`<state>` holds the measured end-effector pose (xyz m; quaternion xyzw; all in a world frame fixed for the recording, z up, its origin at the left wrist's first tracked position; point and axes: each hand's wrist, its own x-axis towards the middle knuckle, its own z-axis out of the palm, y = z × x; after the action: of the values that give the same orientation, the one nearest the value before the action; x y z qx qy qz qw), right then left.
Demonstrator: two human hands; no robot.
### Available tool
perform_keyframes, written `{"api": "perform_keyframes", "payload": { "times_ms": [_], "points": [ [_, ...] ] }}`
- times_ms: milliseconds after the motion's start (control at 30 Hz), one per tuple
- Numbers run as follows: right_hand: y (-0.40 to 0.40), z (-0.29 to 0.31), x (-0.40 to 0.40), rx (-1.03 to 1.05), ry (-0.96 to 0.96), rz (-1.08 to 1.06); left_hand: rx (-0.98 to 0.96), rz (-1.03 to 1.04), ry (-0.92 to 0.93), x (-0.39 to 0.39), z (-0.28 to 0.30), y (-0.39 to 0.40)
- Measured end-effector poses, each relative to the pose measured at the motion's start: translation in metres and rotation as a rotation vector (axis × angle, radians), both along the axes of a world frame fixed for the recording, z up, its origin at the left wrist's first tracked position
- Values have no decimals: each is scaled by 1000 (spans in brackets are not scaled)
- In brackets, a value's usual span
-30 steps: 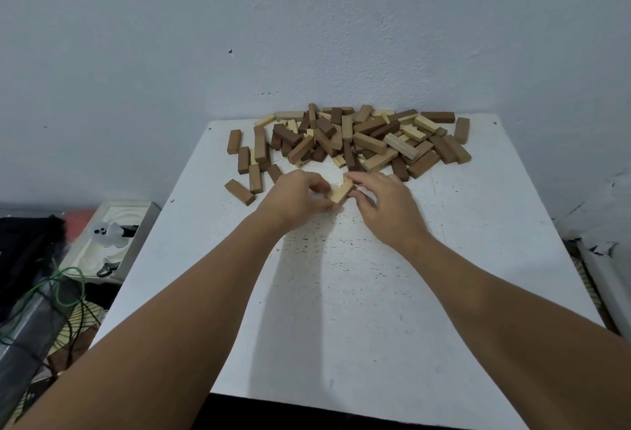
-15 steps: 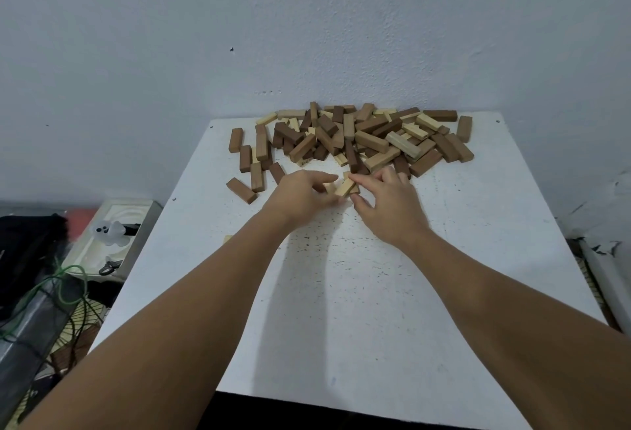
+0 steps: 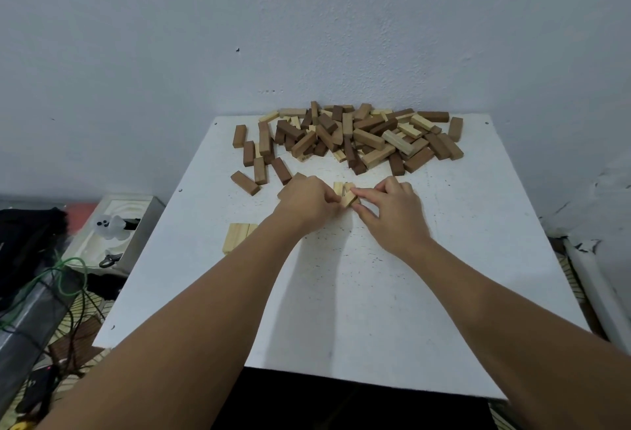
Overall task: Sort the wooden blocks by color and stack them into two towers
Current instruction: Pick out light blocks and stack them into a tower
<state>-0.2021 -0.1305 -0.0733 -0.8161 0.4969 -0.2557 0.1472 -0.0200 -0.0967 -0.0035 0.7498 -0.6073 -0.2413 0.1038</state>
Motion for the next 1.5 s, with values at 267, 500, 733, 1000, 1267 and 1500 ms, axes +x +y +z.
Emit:
{"api": "perform_keyframes", "payload": {
  "times_ms": [267,500,733,1000,1267,1500],
  "points": [
    [66,-1,-34,-30,-22,-23,-14,6,187,-30,-7,67],
    [93,0,-46,12,-8,-65,-113,203,438,-35,-18,99],
    [95,-1,-46,6,-37,-72,-117,323,555,-26,-18,101],
    [92,-3,-45,5,-11,-81,41,59,394,-13,-8,91],
    [91,-4,-46,15,-14,-86,105,-69,270,-14,-3,71],
    [91,-3,-44,-6,8,-60,40,-39,276,-14,-3,74]
  ]
}}
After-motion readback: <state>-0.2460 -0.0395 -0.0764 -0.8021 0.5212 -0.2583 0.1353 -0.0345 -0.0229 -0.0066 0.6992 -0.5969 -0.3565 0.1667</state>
